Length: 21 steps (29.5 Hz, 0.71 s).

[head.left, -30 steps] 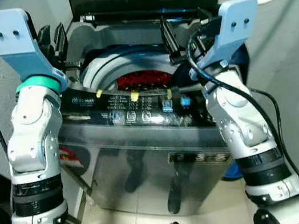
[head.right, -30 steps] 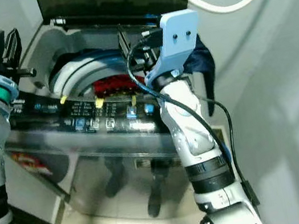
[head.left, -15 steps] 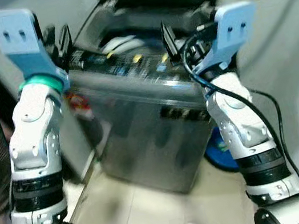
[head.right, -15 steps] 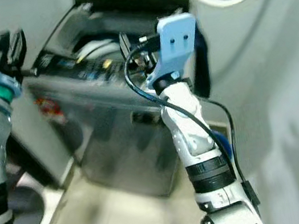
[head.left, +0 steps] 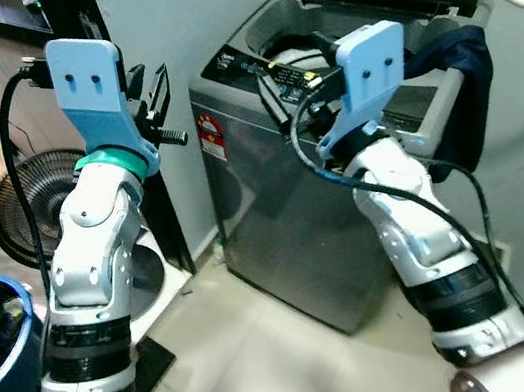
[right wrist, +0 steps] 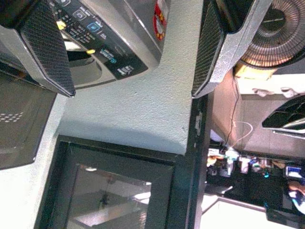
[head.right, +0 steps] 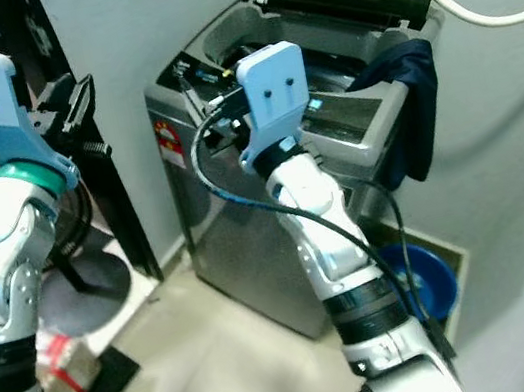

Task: Clothes washing

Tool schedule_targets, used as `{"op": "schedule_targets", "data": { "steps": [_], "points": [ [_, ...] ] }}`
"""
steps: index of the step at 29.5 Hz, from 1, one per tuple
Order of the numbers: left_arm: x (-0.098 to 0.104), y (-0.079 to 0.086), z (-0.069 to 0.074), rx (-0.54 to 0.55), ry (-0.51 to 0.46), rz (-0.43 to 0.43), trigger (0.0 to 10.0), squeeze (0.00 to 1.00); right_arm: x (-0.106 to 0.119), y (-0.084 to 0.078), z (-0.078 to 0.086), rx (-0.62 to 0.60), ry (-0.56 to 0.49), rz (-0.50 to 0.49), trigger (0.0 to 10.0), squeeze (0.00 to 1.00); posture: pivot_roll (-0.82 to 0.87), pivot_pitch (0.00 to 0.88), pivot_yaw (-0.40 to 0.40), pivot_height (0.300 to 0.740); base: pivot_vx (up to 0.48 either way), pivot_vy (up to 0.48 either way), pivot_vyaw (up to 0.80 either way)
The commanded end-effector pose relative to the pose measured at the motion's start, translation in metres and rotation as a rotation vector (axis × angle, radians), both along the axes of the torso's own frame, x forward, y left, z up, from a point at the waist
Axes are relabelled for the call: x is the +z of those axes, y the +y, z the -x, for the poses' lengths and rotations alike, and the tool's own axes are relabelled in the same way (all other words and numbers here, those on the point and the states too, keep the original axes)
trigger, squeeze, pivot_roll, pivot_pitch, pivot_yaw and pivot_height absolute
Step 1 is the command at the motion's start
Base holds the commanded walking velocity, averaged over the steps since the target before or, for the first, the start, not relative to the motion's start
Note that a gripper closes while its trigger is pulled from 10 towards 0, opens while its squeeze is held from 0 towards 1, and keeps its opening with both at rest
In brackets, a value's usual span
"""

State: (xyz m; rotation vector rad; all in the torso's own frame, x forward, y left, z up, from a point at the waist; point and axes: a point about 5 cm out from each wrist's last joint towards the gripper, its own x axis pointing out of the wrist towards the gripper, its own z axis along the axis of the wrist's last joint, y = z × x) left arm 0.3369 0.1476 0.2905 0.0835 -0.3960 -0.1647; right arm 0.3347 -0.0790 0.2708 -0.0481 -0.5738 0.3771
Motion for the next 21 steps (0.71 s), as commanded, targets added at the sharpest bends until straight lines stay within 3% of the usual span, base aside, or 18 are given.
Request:
{"op": "schedule_targets", "data": {
  "steps": [1, 21],
  "points": [
    [-0.0056, -0.0047, 0.0001, -0.012, 0.021, -0.006, 10.0, 0.00, -0.0092, -0.0058, -0.0011, -0.013, 0.030, 0.012, 10.0, 0.00, 0.01, 0.025, 0.013, 0.740, 0.000, 0.000, 0.79],
    [-0.0080, -0.0060, -0.0004, 0.002, 0.024, -0.022, 10.0, 0.00, -0.0143, -0.0097, -0.0035, -0.018, 0.052, -0.001, 10.0, 0.00, 0.02, 0.023, 0.015, 0.740, 0.000, 0.000, 0.79]
  ]
}}
